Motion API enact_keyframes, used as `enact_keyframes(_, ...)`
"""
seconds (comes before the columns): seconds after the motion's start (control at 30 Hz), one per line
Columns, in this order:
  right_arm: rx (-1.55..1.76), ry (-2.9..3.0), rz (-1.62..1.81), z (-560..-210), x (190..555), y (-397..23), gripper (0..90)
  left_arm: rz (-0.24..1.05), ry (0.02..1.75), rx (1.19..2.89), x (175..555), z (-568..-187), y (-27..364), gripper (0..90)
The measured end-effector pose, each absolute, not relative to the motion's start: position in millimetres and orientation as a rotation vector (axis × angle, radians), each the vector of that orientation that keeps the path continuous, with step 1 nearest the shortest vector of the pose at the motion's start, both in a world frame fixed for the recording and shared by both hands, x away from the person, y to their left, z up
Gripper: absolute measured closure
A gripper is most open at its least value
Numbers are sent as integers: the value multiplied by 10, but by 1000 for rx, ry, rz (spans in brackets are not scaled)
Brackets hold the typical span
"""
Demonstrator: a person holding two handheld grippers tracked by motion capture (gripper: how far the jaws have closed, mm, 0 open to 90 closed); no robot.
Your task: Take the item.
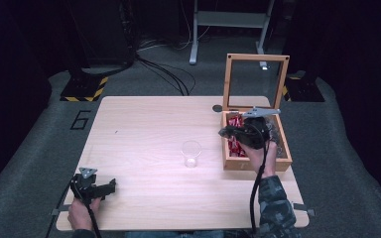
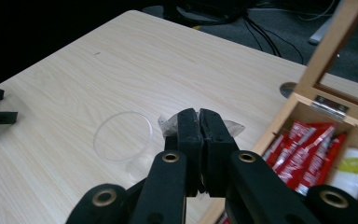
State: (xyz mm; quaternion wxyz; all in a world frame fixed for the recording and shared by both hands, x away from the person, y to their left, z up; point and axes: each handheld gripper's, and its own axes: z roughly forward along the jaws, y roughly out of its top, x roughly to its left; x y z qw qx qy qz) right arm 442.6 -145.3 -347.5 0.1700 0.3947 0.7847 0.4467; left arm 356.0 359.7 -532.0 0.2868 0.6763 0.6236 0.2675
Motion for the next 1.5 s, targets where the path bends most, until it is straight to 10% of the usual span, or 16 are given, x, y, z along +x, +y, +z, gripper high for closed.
enact_keyframes(1.5,1029,2526,1133,-4039,4648,-434,877,716,1663,1816,3558,-5317,3602,13)
